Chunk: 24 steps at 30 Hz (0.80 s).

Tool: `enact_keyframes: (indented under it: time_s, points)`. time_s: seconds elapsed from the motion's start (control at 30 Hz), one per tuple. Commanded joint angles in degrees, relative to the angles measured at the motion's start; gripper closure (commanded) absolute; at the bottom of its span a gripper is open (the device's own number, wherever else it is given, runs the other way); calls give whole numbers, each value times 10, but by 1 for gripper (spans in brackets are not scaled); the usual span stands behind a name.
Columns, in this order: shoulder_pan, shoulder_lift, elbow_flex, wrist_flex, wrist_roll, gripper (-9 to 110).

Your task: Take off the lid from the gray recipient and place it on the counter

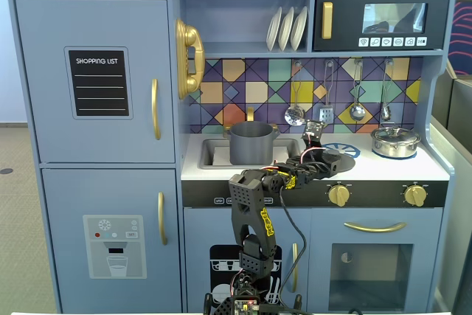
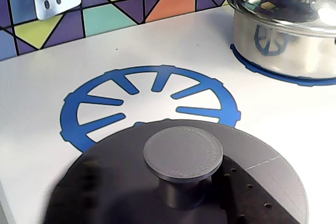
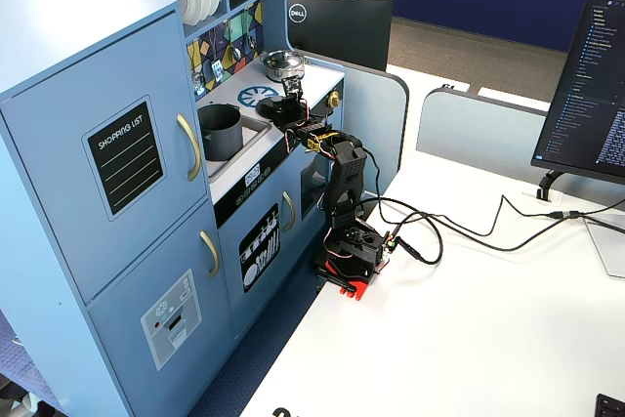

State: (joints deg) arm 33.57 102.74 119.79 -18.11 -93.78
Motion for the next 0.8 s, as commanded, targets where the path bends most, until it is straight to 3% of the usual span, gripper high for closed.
enact_keyframes:
  time_s: [0.0, 0.13, 0.53, 0.63, 0.77]
  points:
    - [14, 35, -4, 7, -19, 68]
    - [26, 51, -17, 11, -11, 65]
    - [9, 155, -77, 65, 59, 71]
    - [-9, 250, -76, 171, 66, 78]
    - [-55, 443, -59, 475, 120, 94]
